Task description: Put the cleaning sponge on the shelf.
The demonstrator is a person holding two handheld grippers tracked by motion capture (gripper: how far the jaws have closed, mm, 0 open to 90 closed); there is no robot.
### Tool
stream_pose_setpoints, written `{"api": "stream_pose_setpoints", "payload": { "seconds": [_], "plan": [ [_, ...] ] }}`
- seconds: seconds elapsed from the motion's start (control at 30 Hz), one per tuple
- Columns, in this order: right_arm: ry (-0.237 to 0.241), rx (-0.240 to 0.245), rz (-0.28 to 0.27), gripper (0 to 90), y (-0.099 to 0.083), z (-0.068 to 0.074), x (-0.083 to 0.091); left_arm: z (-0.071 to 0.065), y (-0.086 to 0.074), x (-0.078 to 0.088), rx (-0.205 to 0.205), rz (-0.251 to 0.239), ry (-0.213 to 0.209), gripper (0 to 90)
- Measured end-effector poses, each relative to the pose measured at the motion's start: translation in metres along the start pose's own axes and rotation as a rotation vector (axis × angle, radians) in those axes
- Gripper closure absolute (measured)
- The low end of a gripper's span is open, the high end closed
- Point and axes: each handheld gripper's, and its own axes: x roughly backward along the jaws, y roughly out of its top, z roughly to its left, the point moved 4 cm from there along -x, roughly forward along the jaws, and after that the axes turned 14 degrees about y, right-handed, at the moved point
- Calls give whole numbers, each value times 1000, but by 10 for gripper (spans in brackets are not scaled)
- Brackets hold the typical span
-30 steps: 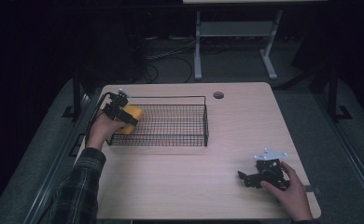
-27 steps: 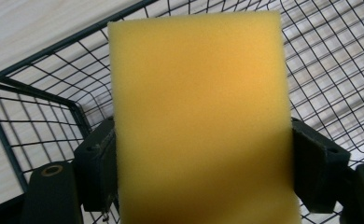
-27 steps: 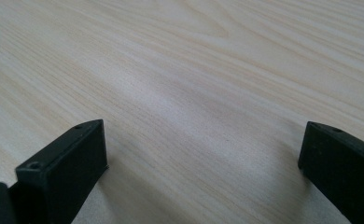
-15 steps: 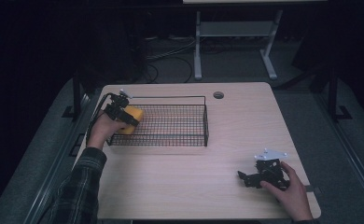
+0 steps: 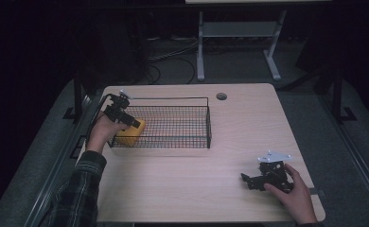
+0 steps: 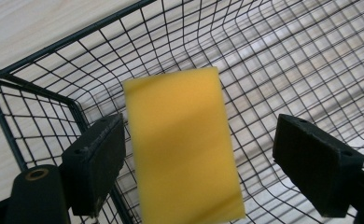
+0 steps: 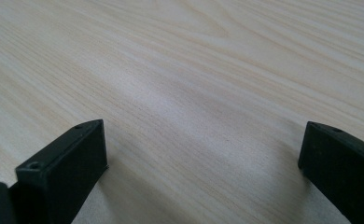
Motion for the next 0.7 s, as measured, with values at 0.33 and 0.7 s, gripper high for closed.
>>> {"api": "stream_pose_setpoints", "payload": {
  "seconds": [0.33, 0.7],
  "plan": [
    [1, -1, 0, 3, 0, 0, 0, -4, -16, 16, 9, -44, -19, 170],
    [1, -1, 1, 4, 0, 0, 0, -15, -33, 41, -4, -105, -26, 171]
  ]
}}
